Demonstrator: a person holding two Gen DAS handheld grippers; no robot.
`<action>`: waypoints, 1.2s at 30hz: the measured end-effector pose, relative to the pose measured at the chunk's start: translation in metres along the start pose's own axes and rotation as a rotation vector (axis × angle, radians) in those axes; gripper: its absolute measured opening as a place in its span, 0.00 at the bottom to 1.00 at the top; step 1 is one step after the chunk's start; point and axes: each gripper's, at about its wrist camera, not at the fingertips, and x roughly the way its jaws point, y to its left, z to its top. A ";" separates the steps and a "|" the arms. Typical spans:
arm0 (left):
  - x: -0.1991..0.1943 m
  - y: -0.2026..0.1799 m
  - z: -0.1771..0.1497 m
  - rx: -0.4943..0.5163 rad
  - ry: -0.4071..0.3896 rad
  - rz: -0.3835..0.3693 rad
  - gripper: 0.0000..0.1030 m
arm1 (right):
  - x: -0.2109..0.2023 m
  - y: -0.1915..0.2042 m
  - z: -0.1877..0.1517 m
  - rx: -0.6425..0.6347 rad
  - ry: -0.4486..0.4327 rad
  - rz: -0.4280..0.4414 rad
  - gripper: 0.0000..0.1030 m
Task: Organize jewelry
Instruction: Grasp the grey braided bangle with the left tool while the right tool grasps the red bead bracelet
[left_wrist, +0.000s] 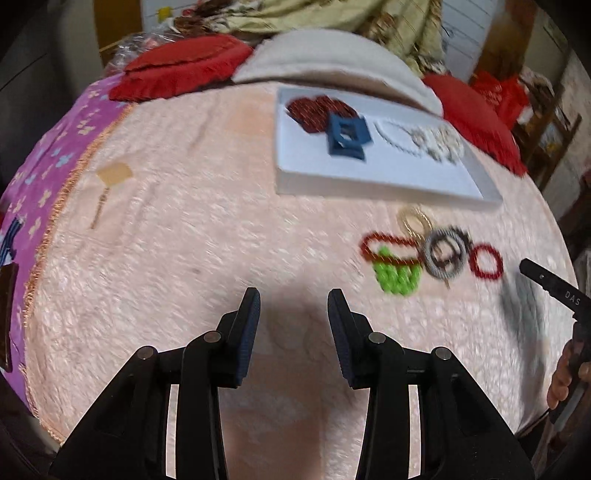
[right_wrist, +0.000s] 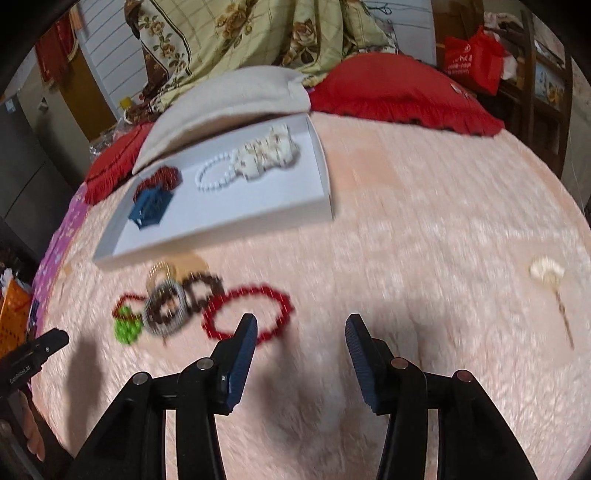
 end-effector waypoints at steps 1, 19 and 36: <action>0.001 -0.005 0.000 0.015 0.003 -0.009 0.36 | 0.001 -0.002 -0.003 0.000 0.000 0.003 0.46; 0.055 -0.118 0.040 0.357 0.000 -0.119 0.35 | 0.038 0.020 0.001 -0.139 -0.022 -0.027 0.46; 0.014 -0.096 0.025 0.273 0.017 -0.245 0.06 | 0.013 -0.013 -0.022 -0.037 -0.016 -0.041 0.09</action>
